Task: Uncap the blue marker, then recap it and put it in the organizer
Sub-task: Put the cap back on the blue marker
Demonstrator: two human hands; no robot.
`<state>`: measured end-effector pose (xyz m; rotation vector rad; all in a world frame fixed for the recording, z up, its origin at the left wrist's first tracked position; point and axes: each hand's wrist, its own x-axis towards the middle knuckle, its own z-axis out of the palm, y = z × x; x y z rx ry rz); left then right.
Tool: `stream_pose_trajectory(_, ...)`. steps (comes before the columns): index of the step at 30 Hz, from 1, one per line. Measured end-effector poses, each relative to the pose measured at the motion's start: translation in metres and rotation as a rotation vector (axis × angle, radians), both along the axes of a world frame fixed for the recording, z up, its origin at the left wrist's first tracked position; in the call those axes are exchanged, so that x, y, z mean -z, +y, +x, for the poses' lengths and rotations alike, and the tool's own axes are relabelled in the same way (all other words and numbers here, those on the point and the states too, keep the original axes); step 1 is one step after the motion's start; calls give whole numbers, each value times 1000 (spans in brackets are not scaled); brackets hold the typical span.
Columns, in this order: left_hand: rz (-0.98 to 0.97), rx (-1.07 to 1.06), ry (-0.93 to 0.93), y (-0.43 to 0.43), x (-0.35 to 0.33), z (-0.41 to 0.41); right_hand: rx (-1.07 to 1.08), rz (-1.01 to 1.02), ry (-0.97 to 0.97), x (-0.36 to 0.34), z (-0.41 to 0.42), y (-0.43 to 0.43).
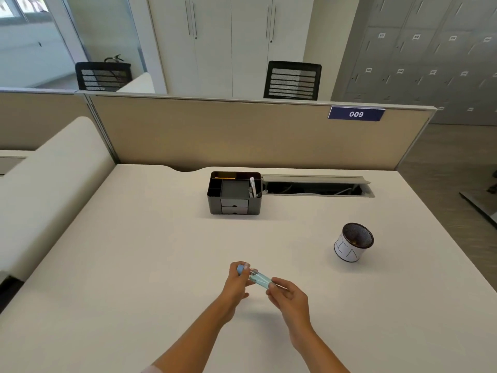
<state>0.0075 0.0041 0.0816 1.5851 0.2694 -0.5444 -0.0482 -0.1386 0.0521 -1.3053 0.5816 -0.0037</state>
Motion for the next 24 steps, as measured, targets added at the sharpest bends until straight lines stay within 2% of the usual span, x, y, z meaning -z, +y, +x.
stream_pose_trajectory(11, -29, -19, -23, 3, -14, -8, 9, -46, -66, -21, 2, 11)
stream_pose_trajectory(19, 14, 91, -68, 29, -20, 1, -60, -335, -195, -34, 8, 4)
stream_pose_trajectory(24, -29, 100, -62, 41, -21, 5, -106, -377, -263, -37, 11, 1)
